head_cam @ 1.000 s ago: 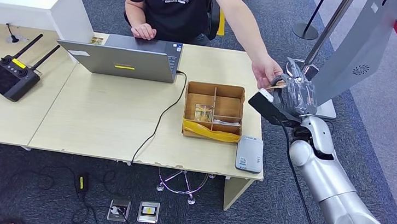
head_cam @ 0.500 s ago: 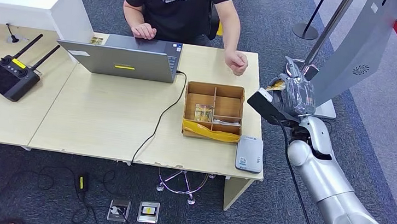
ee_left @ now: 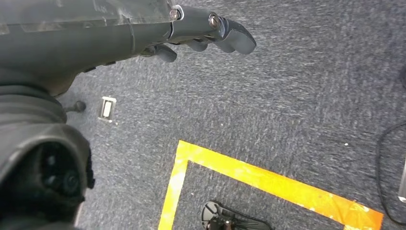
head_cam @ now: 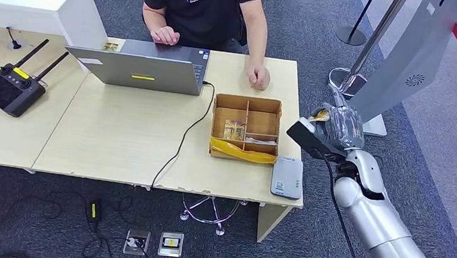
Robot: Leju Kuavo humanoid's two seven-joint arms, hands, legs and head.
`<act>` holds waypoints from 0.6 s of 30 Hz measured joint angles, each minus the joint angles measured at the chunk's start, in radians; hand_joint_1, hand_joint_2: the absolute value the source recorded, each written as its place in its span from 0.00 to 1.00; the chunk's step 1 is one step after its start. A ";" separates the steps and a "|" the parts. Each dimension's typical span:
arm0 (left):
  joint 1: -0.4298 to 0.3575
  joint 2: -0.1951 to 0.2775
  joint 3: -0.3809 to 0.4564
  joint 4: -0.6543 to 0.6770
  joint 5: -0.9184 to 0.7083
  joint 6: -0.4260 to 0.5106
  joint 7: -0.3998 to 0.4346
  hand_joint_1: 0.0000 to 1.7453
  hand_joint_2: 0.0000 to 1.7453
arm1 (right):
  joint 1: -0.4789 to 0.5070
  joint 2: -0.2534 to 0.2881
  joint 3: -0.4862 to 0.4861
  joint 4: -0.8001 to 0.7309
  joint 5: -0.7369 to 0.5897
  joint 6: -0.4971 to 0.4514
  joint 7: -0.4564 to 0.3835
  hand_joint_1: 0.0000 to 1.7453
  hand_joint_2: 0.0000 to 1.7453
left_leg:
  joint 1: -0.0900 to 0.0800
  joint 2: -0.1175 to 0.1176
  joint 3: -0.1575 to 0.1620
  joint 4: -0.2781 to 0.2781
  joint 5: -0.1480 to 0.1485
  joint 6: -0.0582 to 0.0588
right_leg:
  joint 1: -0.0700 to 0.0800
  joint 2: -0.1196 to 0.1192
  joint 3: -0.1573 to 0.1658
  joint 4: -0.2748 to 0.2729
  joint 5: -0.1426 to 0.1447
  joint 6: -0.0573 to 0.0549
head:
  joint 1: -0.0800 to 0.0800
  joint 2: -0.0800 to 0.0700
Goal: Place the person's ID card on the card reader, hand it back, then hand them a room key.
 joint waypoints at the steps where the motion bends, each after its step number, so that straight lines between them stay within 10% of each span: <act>1: 0.000 0.001 0.000 0.000 0.003 0.000 0.002 0.00 0.00 | 0.017 -0.010 -0.001 -0.016 -0.001 0.005 0.006 1.00 1.00 | 0.000 0.000 0.000 0.000 0.000 0.000 | 0.000 0.000 0.000 0.000 0.000 0.000 | 0.000 0.000; 18: 0.001 0.009 0.000 0.000 0.024 0.000 0.019 0.00 0.00 | 0.188 -0.106 0.001 -0.199 -0.064 0.016 0.037 1.00 1.00 | 0.000 0.002 0.000 0.000 0.000 -0.001 | 0.000 0.003 0.000 0.000 0.000 0.000 | 0.000 0.000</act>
